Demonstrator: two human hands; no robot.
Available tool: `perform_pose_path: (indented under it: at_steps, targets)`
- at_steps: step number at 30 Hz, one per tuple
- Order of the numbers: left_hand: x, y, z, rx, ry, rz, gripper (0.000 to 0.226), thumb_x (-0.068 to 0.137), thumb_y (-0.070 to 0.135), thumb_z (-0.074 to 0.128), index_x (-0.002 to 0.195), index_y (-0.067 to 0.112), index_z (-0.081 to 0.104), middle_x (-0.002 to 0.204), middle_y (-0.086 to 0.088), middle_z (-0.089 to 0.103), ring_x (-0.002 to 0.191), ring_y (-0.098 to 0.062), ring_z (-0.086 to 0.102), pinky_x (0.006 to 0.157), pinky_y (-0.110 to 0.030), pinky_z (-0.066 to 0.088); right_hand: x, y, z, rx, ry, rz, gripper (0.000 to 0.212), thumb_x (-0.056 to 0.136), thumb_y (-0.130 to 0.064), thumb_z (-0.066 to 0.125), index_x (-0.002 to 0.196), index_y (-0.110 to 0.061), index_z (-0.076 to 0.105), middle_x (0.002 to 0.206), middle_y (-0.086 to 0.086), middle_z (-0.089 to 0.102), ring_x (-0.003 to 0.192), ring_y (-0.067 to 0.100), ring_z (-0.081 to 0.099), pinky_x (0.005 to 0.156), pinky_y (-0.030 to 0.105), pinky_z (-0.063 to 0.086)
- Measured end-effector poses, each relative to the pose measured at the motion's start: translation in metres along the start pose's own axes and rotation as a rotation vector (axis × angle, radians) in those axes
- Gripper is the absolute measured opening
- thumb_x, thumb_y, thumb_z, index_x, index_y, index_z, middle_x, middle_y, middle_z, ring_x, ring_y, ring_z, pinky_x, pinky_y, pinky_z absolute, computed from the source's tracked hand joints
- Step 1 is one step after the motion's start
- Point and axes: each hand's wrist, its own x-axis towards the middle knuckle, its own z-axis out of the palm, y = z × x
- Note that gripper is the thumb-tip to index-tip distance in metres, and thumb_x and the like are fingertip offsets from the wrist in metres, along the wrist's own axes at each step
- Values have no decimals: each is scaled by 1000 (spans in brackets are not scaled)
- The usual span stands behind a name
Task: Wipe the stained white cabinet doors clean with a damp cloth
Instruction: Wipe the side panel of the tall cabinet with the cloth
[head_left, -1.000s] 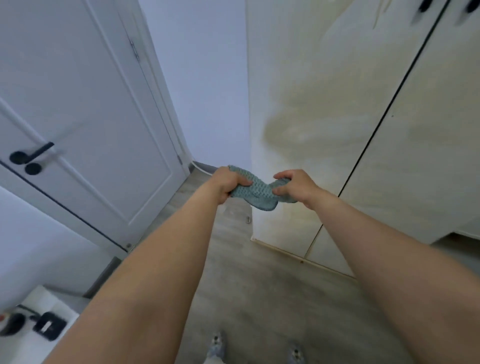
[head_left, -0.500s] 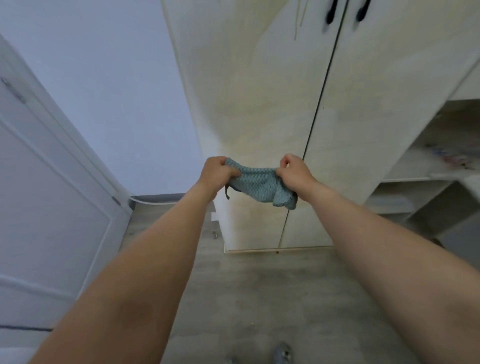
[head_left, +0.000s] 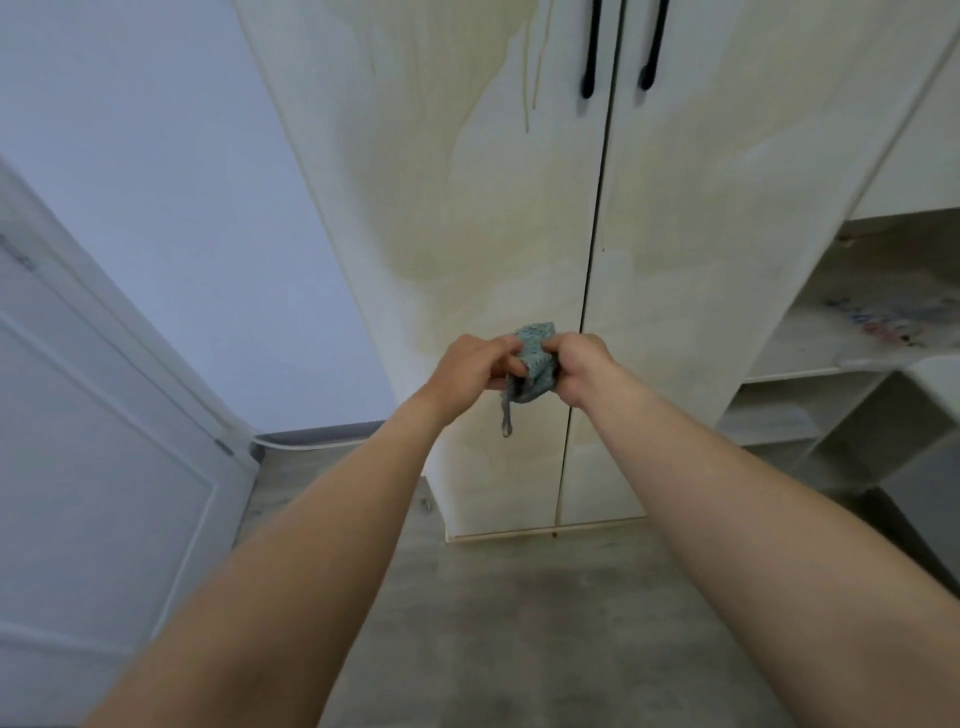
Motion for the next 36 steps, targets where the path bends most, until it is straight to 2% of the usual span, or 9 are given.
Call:
perform_pose_path:
  at_steps: [4, 9, 12, 16, 19, 22, 26, 31, 36]
  targets:
    - [10, 21, -8, 7, 190, 73, 56, 96, 31, 48, 47, 11, 64, 84, -19, 73, 87, -21, 70, 81, -39, 56, -19, -28, 4, -7, -6, -158, 27, 98, 5, 41, 120, 7, 57, 113, 25, 66, 98, 38, 67, 87, 51, 56]
    - [26, 61, -28, 84, 145, 73, 33, 85, 32, 75, 110, 12, 67, 109, -3, 63, 100, -20, 62, 87, -32, 51, -50, -64, 25, -95, -268, -248, 19, 104, -5, 43, 111, -3, 60, 106, 21, 68, 92, 31, 70, 81, 44, 58]
    - [28, 95, -40, 9, 191, 142, 30, 84, 17, 78, 66, 16, 54, 70, -6, 57, 67, -18, 54, 59, -28, 41, -65, -85, 41, -34, -233, -352, 27, 100, -15, 55, 121, 3, 56, 116, 27, 66, 96, 33, 70, 83, 46, 58]
    - [30, 161, -57, -327, 274, 200, 25, 89, 11, 70, 71, 13, 54, 80, -15, 65, 73, -25, 64, 68, -38, 56, -97, -112, 55, 1, -312, -361, 52, 89, -39, 69, 130, -10, 55, 119, 22, 66, 105, 38, 68, 89, 51, 56]
    - [30, 215, -69, -450, 256, 249, 17, 91, 10, 68, 78, 9, 58, 93, -20, 68, 90, -34, 69, 86, -53, 58, -122, -149, 77, 94, -350, -458, 26, 95, -15, 62, 119, -5, 59, 119, 22, 67, 94, 29, 71, 75, 36, 60]
    - [25, 263, -82, -445, 359, 365, 12, 91, 12, 68, 93, 8, 57, 95, -12, 65, 93, -33, 68, 80, -42, 59, -151, -198, 110, 145, -270, -551, 10, 97, 0, 53, 101, -3, 62, 94, 13, 70, 70, 19, 70, 55, 24, 56]
    - [6, 318, -115, -89, 527, 597, 71, 82, 26, 74, 139, 30, 33, 124, -5, 43, 101, -20, 54, 84, -28, 50, -190, -263, 152, 265, -255, -645, 21, 97, 1, 51, 117, 5, 58, 110, 22, 67, 85, 30, 69, 73, 38, 60]
    - [-15, 379, -149, 119, 446, 807, 36, 78, 35, 59, 104, 15, 74, 100, -5, 73, 89, -22, 69, 84, -37, 56, -246, -327, 201, 324, -305, -826, 35, 96, 2, 51, 130, 10, 49, 126, 33, 58, 98, 43, 66, 78, 51, 59]
    - [-17, 437, -181, -37, 334, 996, 28, 85, 3, 65, 113, 7, 68, 93, -15, 74, 71, -17, 67, 67, -29, 56, -277, -376, 235, 308, -329, -1064, 17, 97, 1, 53, 105, -13, 51, 102, 20, 65, 81, 35, 69, 68, 49, 60]
